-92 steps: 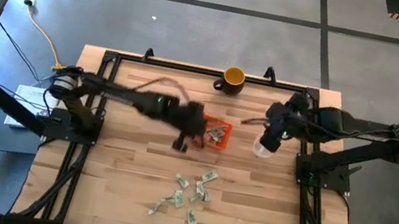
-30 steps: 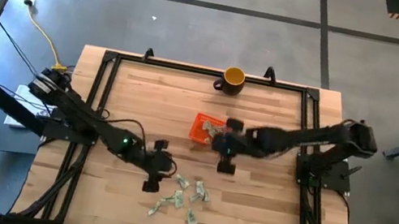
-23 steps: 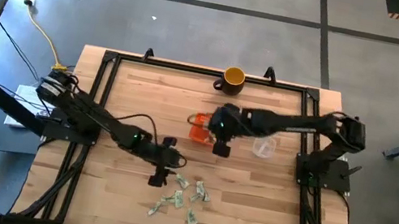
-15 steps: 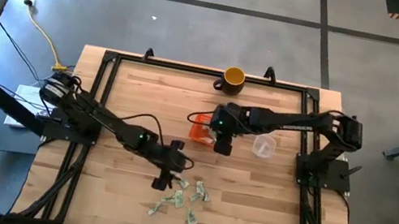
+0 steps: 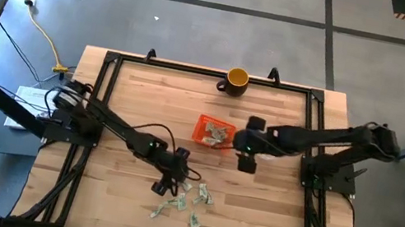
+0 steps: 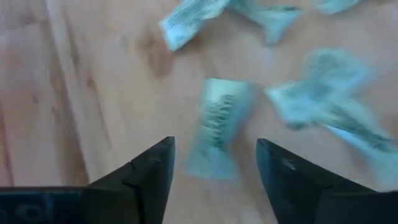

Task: Pick and place items into bin
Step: Put the white stevia packet into the orange bin

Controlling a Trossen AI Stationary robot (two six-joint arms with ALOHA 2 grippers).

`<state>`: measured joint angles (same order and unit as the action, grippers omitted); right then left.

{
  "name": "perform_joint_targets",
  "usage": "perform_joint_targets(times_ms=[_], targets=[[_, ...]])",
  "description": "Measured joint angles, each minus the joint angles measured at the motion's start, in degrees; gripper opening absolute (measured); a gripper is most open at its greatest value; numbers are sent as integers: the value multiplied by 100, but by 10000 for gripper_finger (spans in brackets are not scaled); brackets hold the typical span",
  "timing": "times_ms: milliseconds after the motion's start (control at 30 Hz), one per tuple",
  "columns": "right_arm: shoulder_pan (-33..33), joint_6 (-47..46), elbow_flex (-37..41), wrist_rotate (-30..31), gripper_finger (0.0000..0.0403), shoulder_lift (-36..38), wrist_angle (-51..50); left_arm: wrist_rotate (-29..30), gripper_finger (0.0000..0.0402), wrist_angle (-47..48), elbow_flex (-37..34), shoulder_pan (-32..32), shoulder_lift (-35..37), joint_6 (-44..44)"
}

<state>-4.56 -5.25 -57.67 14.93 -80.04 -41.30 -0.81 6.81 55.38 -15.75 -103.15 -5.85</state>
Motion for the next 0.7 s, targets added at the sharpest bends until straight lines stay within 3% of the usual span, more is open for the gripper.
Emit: perform_joint_targets(times_ms=[200,400,467,600,700], targets=[[-324,-880,397,450,334,371,-25,179,187,31,240,0,-361,-277],[-483,-1369,582,715,334,521,-180,344,34,730,608,105,-312,-521],[-504,-1432,612,845,334,559,-263,419,22,1089,908,230,-261,-587],[-540,-1430,612,1080,334,643,-326,549,41,2114,1732,569,-245,-754],[-539,-1430,609,1188,334,738,-330,924,24,2493,2378,896,-240,-1292]])
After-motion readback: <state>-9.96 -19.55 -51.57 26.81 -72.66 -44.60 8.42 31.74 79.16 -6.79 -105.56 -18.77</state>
